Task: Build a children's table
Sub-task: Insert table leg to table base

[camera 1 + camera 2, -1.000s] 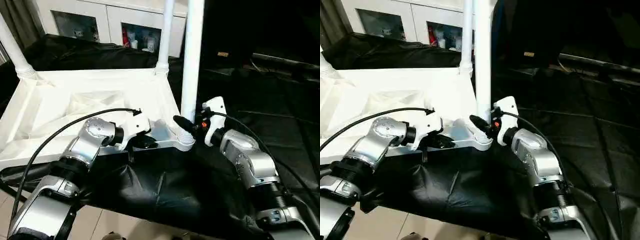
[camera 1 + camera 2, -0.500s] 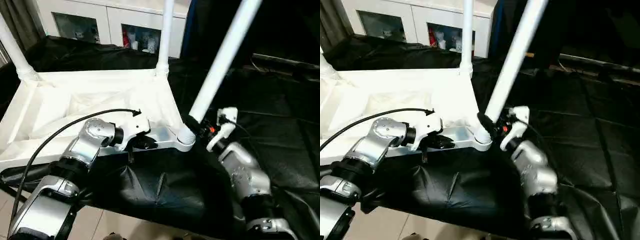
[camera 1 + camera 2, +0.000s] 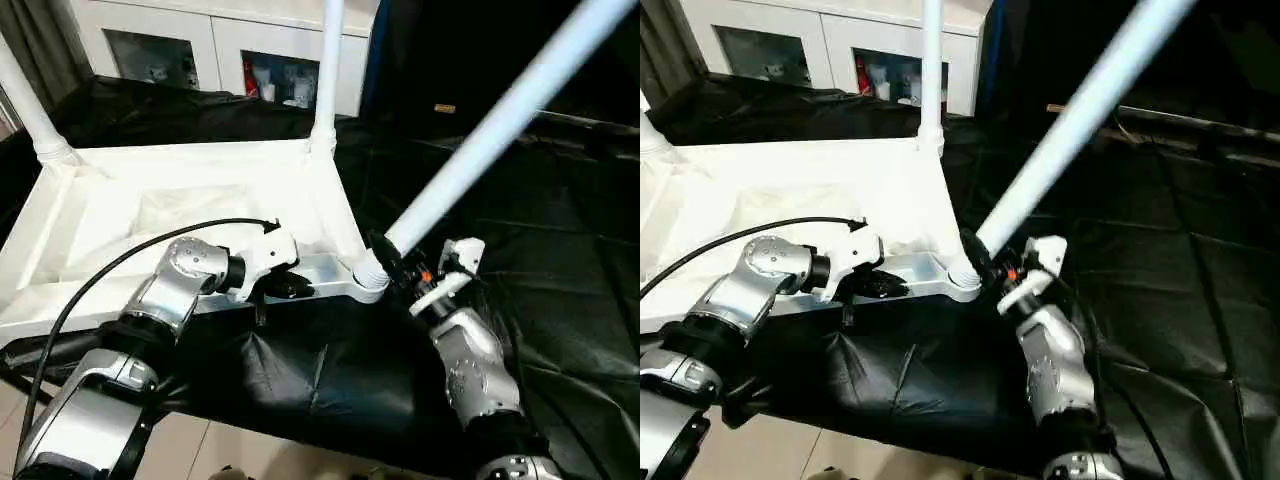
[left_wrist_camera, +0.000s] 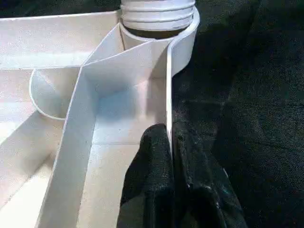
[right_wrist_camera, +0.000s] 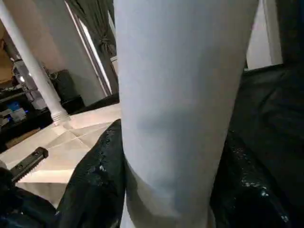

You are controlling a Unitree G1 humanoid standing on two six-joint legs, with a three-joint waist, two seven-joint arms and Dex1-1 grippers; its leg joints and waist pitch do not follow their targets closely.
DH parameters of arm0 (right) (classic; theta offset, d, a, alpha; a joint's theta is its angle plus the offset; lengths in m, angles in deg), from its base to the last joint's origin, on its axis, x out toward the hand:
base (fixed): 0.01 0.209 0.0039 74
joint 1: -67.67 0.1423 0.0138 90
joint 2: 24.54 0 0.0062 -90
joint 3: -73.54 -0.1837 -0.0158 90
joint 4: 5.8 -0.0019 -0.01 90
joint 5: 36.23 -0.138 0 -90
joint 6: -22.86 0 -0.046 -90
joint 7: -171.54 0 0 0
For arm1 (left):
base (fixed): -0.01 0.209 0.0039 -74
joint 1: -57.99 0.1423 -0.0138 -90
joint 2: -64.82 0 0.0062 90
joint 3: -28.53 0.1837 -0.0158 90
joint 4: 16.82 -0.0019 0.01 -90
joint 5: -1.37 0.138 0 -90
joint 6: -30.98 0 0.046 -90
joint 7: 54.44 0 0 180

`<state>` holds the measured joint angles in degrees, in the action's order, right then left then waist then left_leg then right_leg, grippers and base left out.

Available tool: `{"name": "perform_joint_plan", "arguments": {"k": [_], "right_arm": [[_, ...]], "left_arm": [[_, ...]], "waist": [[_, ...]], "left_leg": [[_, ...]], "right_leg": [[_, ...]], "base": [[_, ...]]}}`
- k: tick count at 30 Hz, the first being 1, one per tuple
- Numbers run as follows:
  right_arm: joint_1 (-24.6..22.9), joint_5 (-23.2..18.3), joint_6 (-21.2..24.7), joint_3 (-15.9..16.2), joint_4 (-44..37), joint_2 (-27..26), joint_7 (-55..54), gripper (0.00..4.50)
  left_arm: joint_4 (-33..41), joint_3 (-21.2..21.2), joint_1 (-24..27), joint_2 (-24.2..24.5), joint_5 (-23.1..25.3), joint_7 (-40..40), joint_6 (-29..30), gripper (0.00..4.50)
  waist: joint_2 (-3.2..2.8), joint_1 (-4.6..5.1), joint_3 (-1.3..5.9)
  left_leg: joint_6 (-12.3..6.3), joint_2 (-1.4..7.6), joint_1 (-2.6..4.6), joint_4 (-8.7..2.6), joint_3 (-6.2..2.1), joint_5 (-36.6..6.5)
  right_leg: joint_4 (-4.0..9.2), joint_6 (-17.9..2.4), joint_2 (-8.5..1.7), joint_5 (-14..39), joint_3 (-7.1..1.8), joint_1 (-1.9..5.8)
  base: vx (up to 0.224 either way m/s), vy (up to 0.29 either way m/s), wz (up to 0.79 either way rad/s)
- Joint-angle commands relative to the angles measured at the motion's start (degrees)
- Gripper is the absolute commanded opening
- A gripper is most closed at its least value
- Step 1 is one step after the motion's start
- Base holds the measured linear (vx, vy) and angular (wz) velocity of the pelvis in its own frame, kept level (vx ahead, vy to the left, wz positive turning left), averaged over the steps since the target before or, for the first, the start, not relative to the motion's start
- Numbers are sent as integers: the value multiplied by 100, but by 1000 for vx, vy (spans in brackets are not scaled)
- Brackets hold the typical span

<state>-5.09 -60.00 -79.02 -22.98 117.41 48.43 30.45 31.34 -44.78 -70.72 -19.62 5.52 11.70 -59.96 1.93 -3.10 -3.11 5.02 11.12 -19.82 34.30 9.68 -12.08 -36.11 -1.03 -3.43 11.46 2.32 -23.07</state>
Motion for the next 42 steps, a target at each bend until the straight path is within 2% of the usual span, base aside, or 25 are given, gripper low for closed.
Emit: {"name": "perform_joint_plan", "arguments": {"k": [1, 4, 6, 8, 9, 10, 11, 12, 13, 15, 16, 17, 18, 19, 20, 23, 27, 33, 36, 39, 42], "right_arm": [[-282, 484, 32, 64, 612, 183, -191, 189], [-144, 900, -106, 338, 770, 464, -194, 189], [-118, 942, -92, 372, 795, 500, -183, 189], [-23, 1031, -26, 473, 823, 617, -67, 189], [72, 1142, 155, 593, 811, 748, -21, 189], [117, 1200, 187, 649, 806, 804, 13, 189], [153, 1240, 228, 699, 782, 850, 62, 189], [153, 1240, 228, 699, 782, 850, 62, 189], [215, 1282, 293, 751, 760, 905, 119, 189], [345, 1344, 543, 907, 623, 1049, 261, 188], [374, 1343, 592, 944, 591, 1081, 300, 188], [442, 1355, 685, 1020, 565, 1143, 422, 188], [476, 1364, 723, 1057, 570, 1175, 518, 188], [476, 1364, 723, 1057, 570, 1175, 518, 188], [533, 1348, 825, 1099, 593, 1213, 653, 188], [673, 1356, 960, 1216, 718, 1320, 959, 188], [796, 1290, 977, 1307, 874, 1466, 1444, 188], [813, 1230, 965, 1331, 1001, 1622, 2059, 188], [860, 1206, 896, 1288, 1105, 1635, 2103, 188], [888, 1212, 826, 1273, 1183, 1632, 2107, 188], [880, 1263, 745, 1257, 1194, 1584, 2019, 188]], "left_arm": [[-69, -122, -203, 144, 49, -160, -26, 0], [-131, -110, -224, 152, 63, -159, -86, 0], [-141, -107, -225, 154, 66, -159, -98, 0], [-157, -103, -229, 154, 69, -160, -110, 0], [-174, -96, -228, 158, 78, -163, -129, 0], [-184, -90, -231, 159, 84, -165, -139, 0], [-174, -86, -218, 163, 87, -165, -145, 0], [-174, -86, -218, 163, 87, -165, -145, 0], [-171, -81, -209, 164, 88, -164, -152, 0], [-140, -69, -177, 162, 79, -136, -170, 0], [-135, -65, -171, 160, 75, -126, -177, 0], [-122, -58, -154, 151, 65, -106, -193, 0], [-104, -50, -142, 147, 50, -68, -201, 0], [-104, -50, -142, 147, 50, -68, -201, 0], [-76, -36, -129, 144, 29, -3, -206, 0], [1, 11, -98, 152, -11, 191, -233, 0], [91, 167, -70, 191, 17, 506, -361, 0], [214, 326, -41, 253, -21, 1070, -434, 0], [169, 343, -70, 257, -22, 1164, -474, 0], [93, 349, -120, 242, -1, 1122, -493, 0], [90, 346, -131, 223, 52, 968, -479, 0]], "waist": [[-165, -31, 314], [-156, -20, 300], [-147, -14, 294], [-139, -5, 278], [-114, -12, 278], [-116, -6, 277], [-47, 7, 272], [-88, -4, 275], [-89, 2, 280], [-14, 8, 278], [-31, 7, 278], [15, 13, 276], [43, 14, 286], [24, 2, 287], [41, 12, 284], [38, 15, 294], [51, 29, 311], [23, 25, 350], [12, 35, 346], [33, 36, 341], [28, 25, 350]], "left_leg": [[-15, 201, -2, -498, -60, -1370], [17, 196, -6, -508, -66, -1423], [9, 189, -5, -504, -59, -1460], [-1, 188, -3, -512, -69, -1583], [-15, 193, 7, -512, -71, -1596], [-16, 195, 1, -519, -77, -1586], [-37, 200, -9, -520, -68, -1566], [-51, 199, 3, -519, -74, -1569], [-51, 204, 3, -518, -74, -1562], [-102, 205, -14, -518, -76, -1459], [-107, 207, -10, -519, -72, -1443], [-118, 204, -16, -509, -62, -1424], [-132, 209, -12, -506, -57, -1376], [-136, 211, -16, -504, -61, -1350], [-150, 215, -24, -509, -58, -1330], [-183, 221, -15, -504, -51, -1236], [-247, 215, -29, -479, -38, -1077], [-403, 226, -15, -450, -20, -699], [-402, 234, -7, -462, -17, -720], [-328, 238, -5, -473, -22, -874], [-294, 239, -2, -472, -26, -855]], "right_leg": [[490, -1461, -454, 912, -271, 299], [511, -1380, -442, 1152, -266, 299], [528, -1341, -442, 1267, -273, 293], [556, -1258, -451, 1602, -277, 285], [568, -1212, -460, 1752, -283, 270], [568, -1194, -454, 1784, -281, 276], [581, -1160, -445, 1820, -280, 273], [579, -1151, -460, 1877, -287, 264], [581, -1148, -464, 1878, -286, 259], [564, -1127, -454, 1865, -281, 268], [570, -1127, -453, 1848, -283, 261], [573, -1110, -453, 1869, -286, 251], [575, -1103, -462, 1847, -288, 254], [564, -1112, -470, 1812, -290, 256], [564, -1119, -466, 1744, -289, 252], [540, -1202, -461, 1500, -282, 256], [516, -1306, -468, 1209, -281, 283], [431, -1577, -454, 314, -260, 314], [435, -1647, -453, 246, -249, 314], [455, -1631, -462, 466, -247, 319], [448, -1602, -465, 460, -251, 325]], "base": [[0, 0, 0], [0, 0, 0], [0, 0, 0], [0, 0, 0], [0, 0, 0], [0, 0, 0], [0, 0, 0], [0, 0, 0], [0, 0, 0], [0, 0, 0], [0, 0, 0], [0, 0, 0], [0, 0, 0], [0, 0, 0], [0, 0, 0], [0, 0, 0], [0, 0, 0], [0, 0, 0], [0, 0, 0], [0, 0, 0], [0, 0, 0]]}}
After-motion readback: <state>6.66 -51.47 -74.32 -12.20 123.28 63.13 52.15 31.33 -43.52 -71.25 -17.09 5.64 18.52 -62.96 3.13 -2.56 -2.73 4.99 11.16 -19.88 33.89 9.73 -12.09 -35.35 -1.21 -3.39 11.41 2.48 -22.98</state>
